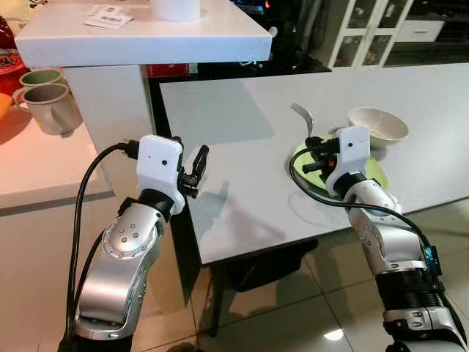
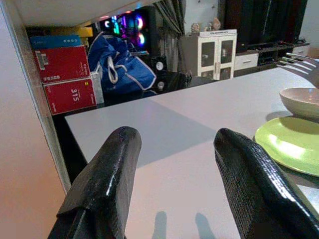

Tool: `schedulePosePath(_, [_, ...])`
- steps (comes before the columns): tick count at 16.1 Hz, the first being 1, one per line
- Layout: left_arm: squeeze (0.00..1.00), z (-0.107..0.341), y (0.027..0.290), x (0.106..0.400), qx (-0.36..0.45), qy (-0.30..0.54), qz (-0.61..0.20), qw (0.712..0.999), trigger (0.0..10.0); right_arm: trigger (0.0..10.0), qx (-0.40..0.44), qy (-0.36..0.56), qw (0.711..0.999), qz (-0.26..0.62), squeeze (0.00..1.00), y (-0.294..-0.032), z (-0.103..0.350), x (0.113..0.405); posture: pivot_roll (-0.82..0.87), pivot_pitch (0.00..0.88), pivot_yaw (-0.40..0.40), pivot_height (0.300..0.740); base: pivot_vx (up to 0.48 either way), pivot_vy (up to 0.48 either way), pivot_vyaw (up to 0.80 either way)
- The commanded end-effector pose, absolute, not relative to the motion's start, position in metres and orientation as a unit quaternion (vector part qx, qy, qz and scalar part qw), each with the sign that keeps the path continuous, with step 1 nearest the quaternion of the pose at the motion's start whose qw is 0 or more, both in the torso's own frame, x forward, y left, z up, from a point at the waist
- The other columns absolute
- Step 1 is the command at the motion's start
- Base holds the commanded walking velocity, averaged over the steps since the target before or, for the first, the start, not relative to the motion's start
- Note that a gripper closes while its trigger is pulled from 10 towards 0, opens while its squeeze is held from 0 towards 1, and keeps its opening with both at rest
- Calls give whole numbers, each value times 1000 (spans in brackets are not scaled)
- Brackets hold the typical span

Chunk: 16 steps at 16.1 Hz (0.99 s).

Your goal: Setting the table

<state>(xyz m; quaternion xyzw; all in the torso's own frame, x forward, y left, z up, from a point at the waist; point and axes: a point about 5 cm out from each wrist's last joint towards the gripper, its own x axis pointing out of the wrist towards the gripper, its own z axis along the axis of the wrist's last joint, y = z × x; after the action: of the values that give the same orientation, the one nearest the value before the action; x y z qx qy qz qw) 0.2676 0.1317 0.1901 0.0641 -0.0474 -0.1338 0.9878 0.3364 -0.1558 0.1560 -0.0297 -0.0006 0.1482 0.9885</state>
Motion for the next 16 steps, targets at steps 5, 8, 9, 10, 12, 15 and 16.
schedulePosePath(5, [0,189,128,264,68,-40,-147,986,10000,10000,-28,0,989,147,0,-156,157,337,86,14,-39,740,0,0,0])
schedulePosePath(8, [0,188,128,263,70,-37,-149,986,10000,10000,-28,1,988,150,0,-154,156,337,88,12,-40,740,0,0,0])
schedulePosePath(9, [0,188,128,263,70,-36,-150,986,10000,10000,-28,1,988,151,0,-154,156,337,88,12,-40,740,0,0,0])
schedulePosePath(10, [0,188,128,263,70,-36,-150,986,10000,10000,-28,1,988,152,0,-154,156,337,89,12,-40,740,0,0,0])
schedulePosePath(12, [0,188,128,262,70,-34,-151,985,10000,10000,-33,-2,988,150,0,-153,156,338,90,15,-41,740,0,0,0])
schedulePosePath(15, [0,187,127,260,73,-30,-161,984,10000,10000,-74,0,985,155,0,-144,153,343,94,32,-42,740,0,0,0])
schedulePosePath(16, [0,185,125,258,76,-25,-170,982,10000,10000,-79,2,984,160,0,-140,152,345,97,37,-44,740,0,0,0])
